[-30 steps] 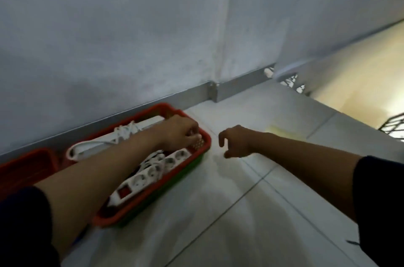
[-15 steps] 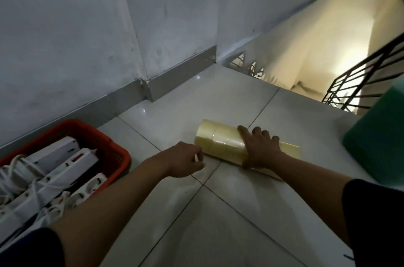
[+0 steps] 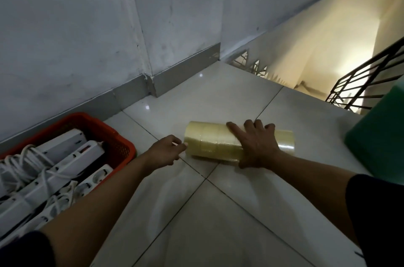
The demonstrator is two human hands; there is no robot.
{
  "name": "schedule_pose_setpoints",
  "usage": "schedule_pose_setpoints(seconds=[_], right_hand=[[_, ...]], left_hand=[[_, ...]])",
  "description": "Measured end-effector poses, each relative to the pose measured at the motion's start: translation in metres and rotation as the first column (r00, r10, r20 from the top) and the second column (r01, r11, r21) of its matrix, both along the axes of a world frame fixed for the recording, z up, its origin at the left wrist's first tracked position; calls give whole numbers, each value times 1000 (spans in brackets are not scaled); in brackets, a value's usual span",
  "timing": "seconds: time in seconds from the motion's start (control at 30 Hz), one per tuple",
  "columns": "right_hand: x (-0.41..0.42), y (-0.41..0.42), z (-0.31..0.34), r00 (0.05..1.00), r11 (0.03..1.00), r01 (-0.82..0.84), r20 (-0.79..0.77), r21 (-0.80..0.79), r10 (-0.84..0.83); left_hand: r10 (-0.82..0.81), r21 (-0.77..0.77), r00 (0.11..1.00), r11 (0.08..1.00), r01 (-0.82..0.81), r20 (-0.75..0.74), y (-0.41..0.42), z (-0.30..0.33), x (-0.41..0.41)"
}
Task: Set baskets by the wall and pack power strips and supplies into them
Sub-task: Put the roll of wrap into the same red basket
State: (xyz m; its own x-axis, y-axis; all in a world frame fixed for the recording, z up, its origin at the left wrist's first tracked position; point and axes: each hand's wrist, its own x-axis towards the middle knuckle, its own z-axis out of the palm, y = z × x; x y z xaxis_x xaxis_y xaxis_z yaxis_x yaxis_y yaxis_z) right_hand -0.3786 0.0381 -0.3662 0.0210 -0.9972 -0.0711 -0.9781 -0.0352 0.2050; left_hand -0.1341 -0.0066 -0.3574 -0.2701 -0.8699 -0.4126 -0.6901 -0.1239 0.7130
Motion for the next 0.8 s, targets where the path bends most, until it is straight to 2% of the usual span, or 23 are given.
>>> schedule_pose_setpoints(seconds=[0.13, 0.2, 0.27, 0.37, 0.53, 0.6, 0.7, 0.8], right_hand=[[31, 0, 23, 990, 985, -136, 13, -103, 138], [52, -1, 37, 979, 968, -192, 39, -162, 201], [77, -2, 53, 961, 938, -259, 36, -229, 274], [121, -4, 76, 932, 875, -337, 10, -347, 363], [210, -4, 108, 878, 796, -435, -1, -420, 479], [249, -1, 117, 843, 772, -470, 42, -428, 537], [311, 5, 120, 811, 760, -482, 107, -436, 575], [376, 18, 122, 799, 841, -328, 348, -430, 490]], left_hand=[[161, -68, 986, 984, -163, -43, 4, 23, 18], [286, -92, 942, 948, -304, -175, 5, 39, 31], [412, -49, 852, 892, -450, -324, 8, 57, 52], [608, 6, 663, 739, -674, -437, 12, 80, 90], [781, -41, 412, 447, -894, -470, 33, 120, 165], [817, -73, 325, 331, -941, -476, 45, 134, 203], [848, -149, 245, 198, -969, -470, 67, 151, 263], [864, -236, 154, 42, -971, -479, 98, 165, 332]])
